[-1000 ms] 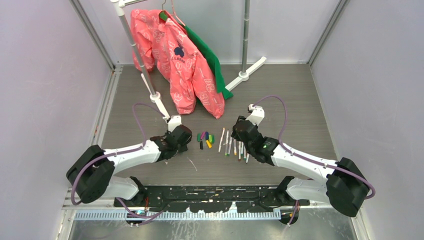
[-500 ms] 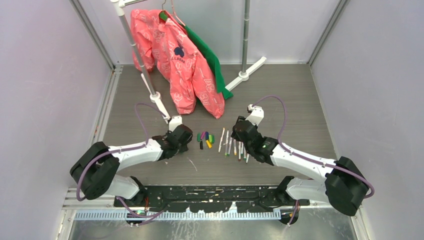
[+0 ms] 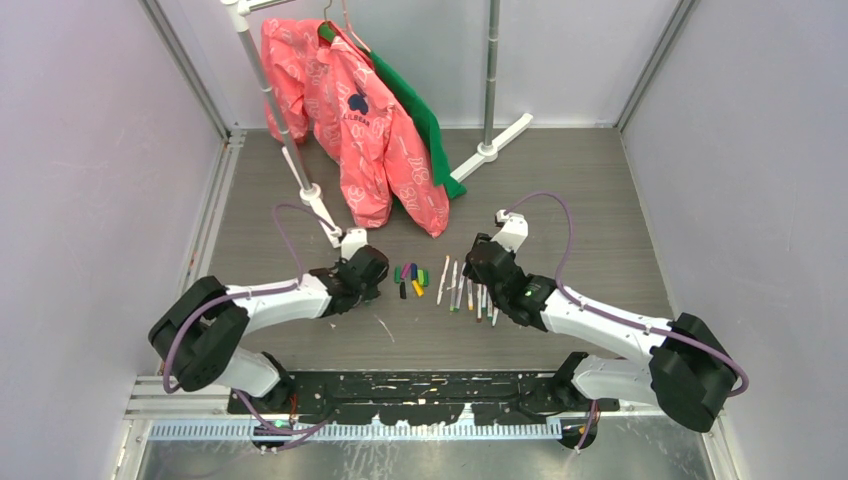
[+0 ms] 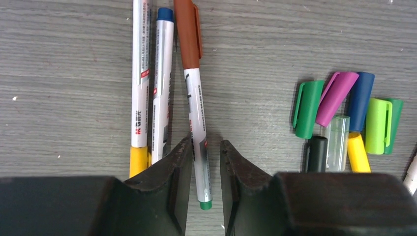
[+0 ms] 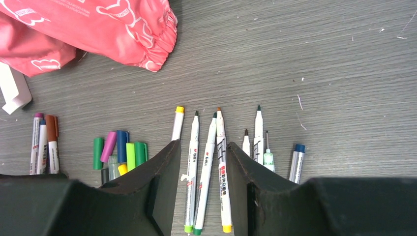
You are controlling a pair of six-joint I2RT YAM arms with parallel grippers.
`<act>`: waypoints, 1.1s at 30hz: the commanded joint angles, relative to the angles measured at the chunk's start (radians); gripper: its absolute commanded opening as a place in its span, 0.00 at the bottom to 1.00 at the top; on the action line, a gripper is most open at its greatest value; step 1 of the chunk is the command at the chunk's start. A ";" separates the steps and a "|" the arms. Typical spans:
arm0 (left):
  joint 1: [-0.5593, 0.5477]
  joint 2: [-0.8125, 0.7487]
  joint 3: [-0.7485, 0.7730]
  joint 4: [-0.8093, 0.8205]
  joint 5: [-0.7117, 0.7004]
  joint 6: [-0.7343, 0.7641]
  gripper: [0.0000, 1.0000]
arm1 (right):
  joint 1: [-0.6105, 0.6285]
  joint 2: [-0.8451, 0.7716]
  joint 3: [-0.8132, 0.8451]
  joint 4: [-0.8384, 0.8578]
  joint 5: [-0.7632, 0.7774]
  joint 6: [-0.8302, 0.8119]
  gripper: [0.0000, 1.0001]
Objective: Open the pen caps
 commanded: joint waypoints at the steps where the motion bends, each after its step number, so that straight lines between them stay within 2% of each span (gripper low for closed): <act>1: 0.005 0.060 0.010 -0.014 0.032 -0.034 0.28 | -0.002 -0.025 -0.002 0.040 0.026 0.008 0.45; 7: 0.004 0.125 0.022 -0.043 0.061 -0.058 0.16 | -0.002 -0.036 0.002 0.032 0.030 0.007 0.45; 11: 0.004 0.171 0.029 -0.051 0.084 -0.069 0.00 | -0.002 -0.044 0.000 0.031 0.030 0.007 0.45; 16: 0.004 0.195 0.039 -0.054 0.097 -0.075 0.00 | -0.002 -0.051 -0.004 0.033 0.027 0.005 0.45; 19: 0.003 0.151 0.023 -0.049 0.094 -0.080 0.00 | -0.002 -0.055 -0.007 0.034 0.023 0.003 0.45; 23: 0.000 0.033 -0.031 -0.026 0.080 -0.083 0.00 | -0.002 -0.057 -0.010 0.043 -0.007 -0.003 0.45; 33: -0.012 -0.270 -0.168 0.076 0.091 -0.045 0.00 | -0.002 0.014 -0.030 0.258 -0.222 -0.019 0.53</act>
